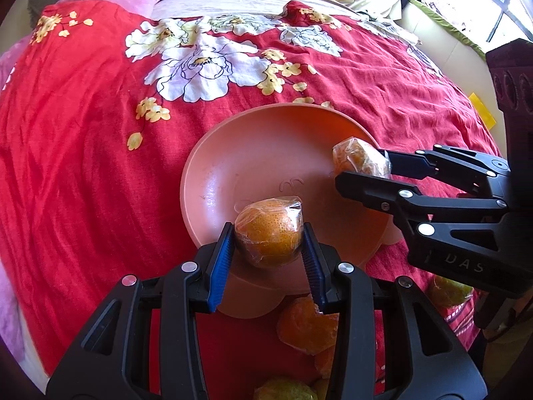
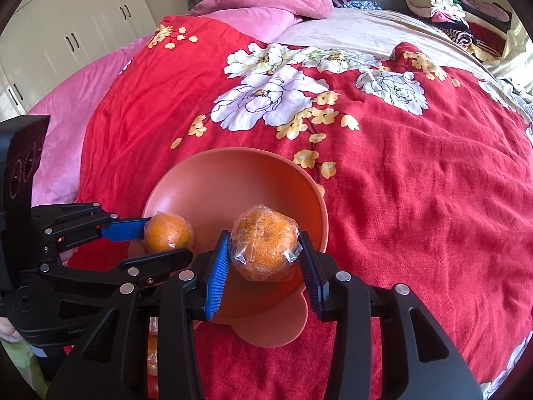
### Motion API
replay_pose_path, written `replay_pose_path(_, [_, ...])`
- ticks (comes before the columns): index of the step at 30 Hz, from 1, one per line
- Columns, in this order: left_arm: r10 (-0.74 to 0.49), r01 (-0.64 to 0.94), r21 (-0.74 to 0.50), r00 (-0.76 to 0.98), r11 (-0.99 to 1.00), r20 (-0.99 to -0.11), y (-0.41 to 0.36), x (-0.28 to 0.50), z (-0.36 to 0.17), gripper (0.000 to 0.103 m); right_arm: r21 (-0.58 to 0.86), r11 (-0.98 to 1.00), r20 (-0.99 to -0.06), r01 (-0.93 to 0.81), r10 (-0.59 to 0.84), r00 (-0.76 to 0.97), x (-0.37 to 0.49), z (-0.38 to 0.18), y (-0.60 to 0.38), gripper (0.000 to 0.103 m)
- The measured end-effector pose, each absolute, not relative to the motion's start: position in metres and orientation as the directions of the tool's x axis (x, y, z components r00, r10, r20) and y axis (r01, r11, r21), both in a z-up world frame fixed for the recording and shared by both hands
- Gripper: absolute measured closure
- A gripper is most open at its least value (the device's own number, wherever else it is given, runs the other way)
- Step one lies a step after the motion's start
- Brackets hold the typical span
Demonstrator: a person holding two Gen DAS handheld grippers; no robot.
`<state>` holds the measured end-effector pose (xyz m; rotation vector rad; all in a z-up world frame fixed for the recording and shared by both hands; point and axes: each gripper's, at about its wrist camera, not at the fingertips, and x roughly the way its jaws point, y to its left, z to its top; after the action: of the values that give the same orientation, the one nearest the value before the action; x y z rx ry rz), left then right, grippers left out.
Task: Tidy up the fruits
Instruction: 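Carry both wrapped oranges into the pink bowl and open the right gripper, then open the left gripper to release its orange into the bowl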
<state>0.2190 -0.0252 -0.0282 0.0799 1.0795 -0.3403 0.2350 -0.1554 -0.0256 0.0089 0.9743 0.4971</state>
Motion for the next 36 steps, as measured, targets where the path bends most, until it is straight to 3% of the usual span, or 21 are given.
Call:
replay_pose_path(7, [-0.235,0.309,-0.103,0.425,0.945,-0.874,-0.025,0.219,-0.028,0.071,0.248,0.885,-0.783,-0.393,0.422,0.456,0.235,-0.023,-0.158,0.063])
replay_pose_path(10, [-0.239,0.307,-0.109,0.425,0.945,-0.873,-0.025,0.219,-0.028,0.071,0.258,0.886,-0.771,-0.386,0.429,0.47,0.233,-0.019,-0.161,0.053])
replay_pose_path(14, [-0.242,0.307,-0.113,0.423,0.945,-0.873,-0.025,0.218,-0.028,0.071,0.272,0.885,-0.761,-0.379,0.439,0.478,0.232,-0.014,-0.165,0.051])
replay_pose_path(16, [-0.241,0.306,-0.112,0.425,0.945,-0.873,-0.024,0.218,-0.028,0.071,0.284,0.884,-0.752,-0.372,0.446,0.486,0.23,-0.012,-0.168,0.045])
replay_pose_path(30, [-0.244,0.302,-0.114,0.437,0.947,-0.866,-0.025,0.21,-0.022,0.07,0.284,0.896,-0.721,-0.341,0.434,0.54,0.215,0.007,-0.187,0.034])
replay_pose_path(36, [-0.241,0.295,-0.11,0.454,0.949,-0.858,-0.022,0.21,-0.016,0.064,0.276,0.901,-0.713,-0.333,0.425,0.557,0.204,0.012,-0.191,0.028])
